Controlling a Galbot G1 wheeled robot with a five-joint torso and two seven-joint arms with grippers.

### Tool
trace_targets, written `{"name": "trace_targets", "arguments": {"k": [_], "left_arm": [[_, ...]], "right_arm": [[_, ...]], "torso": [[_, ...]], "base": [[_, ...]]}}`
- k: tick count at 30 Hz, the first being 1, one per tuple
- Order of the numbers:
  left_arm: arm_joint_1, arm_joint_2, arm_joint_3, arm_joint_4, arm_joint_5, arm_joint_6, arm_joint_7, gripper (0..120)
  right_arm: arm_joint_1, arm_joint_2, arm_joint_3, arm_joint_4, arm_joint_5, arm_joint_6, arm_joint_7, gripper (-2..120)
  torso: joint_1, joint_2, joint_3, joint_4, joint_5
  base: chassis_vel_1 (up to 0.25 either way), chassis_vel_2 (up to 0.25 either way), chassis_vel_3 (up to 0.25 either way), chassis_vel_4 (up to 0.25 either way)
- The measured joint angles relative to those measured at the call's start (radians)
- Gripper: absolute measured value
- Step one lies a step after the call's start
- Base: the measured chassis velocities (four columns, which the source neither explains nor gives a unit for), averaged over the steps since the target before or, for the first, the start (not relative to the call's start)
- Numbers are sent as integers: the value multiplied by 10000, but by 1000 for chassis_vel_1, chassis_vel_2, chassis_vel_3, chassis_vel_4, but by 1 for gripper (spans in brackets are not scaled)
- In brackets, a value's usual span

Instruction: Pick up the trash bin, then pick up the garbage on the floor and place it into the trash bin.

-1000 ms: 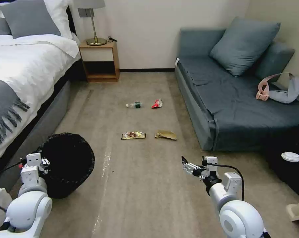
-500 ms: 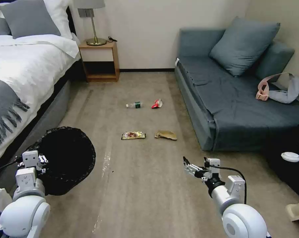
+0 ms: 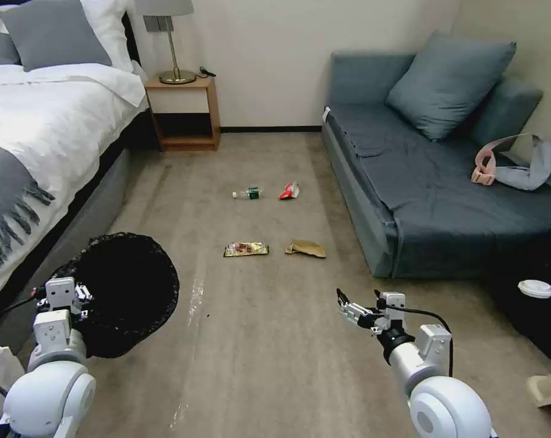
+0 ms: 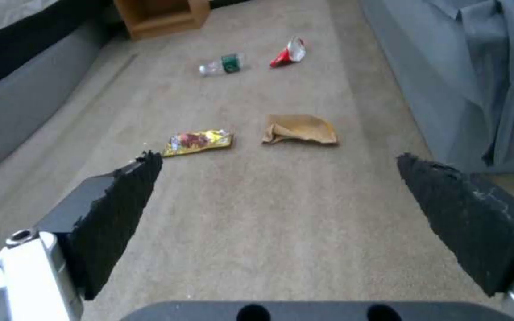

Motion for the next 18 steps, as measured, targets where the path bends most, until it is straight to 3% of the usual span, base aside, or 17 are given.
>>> {"name": "trace_targets", "arguments": {"k": [18], "left_arm": [[-13, 16, 104, 104, 19, -148, 48, 4]], "right_arm": [[-36, 70, 15, -93, -33, 122, -62, 100]], "torso": [[0, 0, 0, -1, 0]], "base": [[-23, 17, 21, -22]]}}
